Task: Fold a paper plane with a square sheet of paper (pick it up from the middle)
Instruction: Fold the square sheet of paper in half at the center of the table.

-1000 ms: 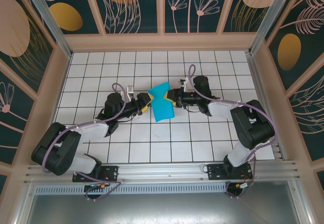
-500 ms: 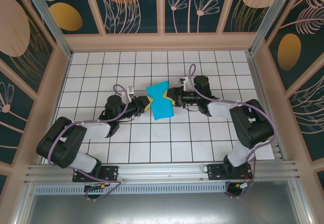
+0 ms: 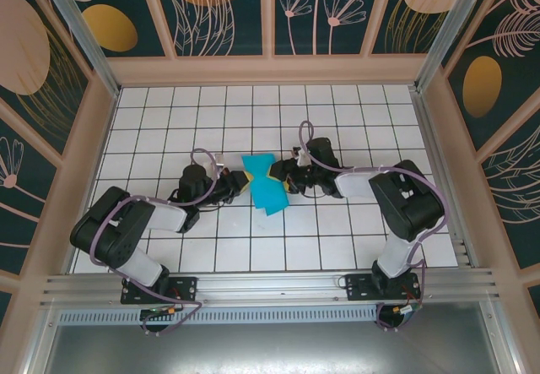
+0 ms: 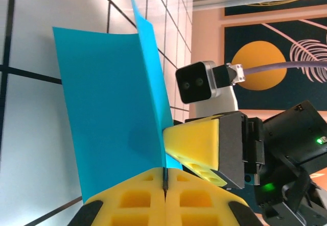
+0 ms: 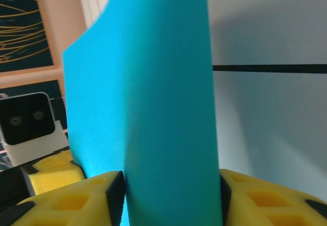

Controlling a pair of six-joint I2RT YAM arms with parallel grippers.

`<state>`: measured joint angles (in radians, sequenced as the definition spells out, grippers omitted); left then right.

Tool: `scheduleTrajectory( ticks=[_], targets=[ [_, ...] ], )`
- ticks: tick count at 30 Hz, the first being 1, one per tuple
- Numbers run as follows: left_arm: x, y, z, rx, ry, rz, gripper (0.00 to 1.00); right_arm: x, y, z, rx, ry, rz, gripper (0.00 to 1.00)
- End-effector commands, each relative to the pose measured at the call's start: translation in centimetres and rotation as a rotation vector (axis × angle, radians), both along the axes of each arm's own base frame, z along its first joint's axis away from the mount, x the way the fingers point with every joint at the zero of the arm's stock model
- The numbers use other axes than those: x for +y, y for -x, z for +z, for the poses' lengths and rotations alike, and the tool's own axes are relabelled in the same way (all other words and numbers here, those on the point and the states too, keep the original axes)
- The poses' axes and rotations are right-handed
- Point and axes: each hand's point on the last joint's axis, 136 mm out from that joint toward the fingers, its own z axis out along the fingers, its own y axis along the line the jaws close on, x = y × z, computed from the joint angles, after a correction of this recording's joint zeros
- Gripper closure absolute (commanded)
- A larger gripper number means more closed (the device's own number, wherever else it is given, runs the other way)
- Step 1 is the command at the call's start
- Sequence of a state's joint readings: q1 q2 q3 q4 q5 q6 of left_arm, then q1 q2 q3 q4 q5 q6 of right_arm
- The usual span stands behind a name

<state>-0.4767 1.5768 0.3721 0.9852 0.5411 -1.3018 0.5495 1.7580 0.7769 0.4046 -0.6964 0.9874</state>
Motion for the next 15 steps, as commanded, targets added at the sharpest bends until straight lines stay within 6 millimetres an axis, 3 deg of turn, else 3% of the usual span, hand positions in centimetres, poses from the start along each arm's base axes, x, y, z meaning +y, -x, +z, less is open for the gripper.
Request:
scheduleTrajectory(
  ticks=[1, 8, 15],
  targets=[
    [0.0, -0.5, -0.9, -0.016, -0.046, -0.008, 1.00, -0.5, -0.6, -1.4, -0.027, 0.103, -0.036, 0.44],
    [-1.5, -0.4, -1.4, -0.007, -0.039, -0.048, 1.00, -2.0, -0.4, -1.9, -0.042, 0.206, -0.066, 0.31],
    [-4.5, -0.3, -0.7, -0.034, -0.033, -0.094, 1.00, -4.0, -0.2, -0.7, -0.086, 0.255, -0.097, 0.17]
  ],
)
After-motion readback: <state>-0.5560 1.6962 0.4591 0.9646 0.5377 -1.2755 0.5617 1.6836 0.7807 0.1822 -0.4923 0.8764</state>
